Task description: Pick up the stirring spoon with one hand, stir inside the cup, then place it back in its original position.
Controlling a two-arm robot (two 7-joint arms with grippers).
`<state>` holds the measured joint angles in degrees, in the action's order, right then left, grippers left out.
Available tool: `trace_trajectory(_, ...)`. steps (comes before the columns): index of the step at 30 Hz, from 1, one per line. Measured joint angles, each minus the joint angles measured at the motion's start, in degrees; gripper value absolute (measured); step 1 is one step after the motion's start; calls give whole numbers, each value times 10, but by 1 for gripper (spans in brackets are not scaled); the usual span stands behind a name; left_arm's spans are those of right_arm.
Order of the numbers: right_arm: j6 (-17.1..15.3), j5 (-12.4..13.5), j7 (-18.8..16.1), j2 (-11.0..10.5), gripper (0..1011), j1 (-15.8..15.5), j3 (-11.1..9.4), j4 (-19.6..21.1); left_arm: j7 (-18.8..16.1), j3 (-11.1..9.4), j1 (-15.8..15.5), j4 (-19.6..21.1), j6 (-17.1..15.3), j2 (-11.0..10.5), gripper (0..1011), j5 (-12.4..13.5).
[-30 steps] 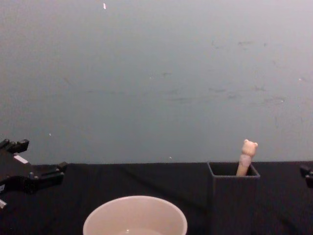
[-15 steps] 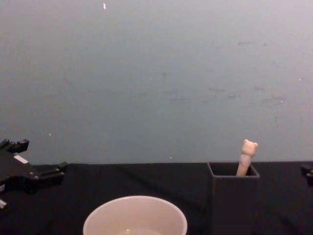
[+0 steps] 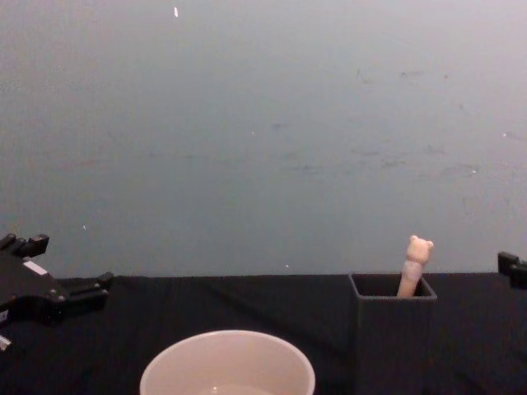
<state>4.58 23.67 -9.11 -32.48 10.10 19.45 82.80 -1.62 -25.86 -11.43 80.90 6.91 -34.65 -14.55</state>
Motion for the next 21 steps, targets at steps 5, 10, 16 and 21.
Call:
trace_trajectory(5, -5, 26, -27, 9, 1000, -2, -13, 10, 0, 0, 0, 0, 0, 0, 1001, 0)
trace_trajectory(10, -7, 44, -47, 19, 1000, -3, -21, 20, 0, 0, 0, 0, 0, 0, 1001, 0)
trace_trajectory(16, -8, 62, -73, 32, 1000, -7, -28, 34, 0, 0, 0, 0, 0, 0, 1001, 0)
trace_trajectory(21, -8, 71, -92, 41, 1000, -8, -30, 41, 0, 0, 0, 0, 0, 0, 1001, 0)
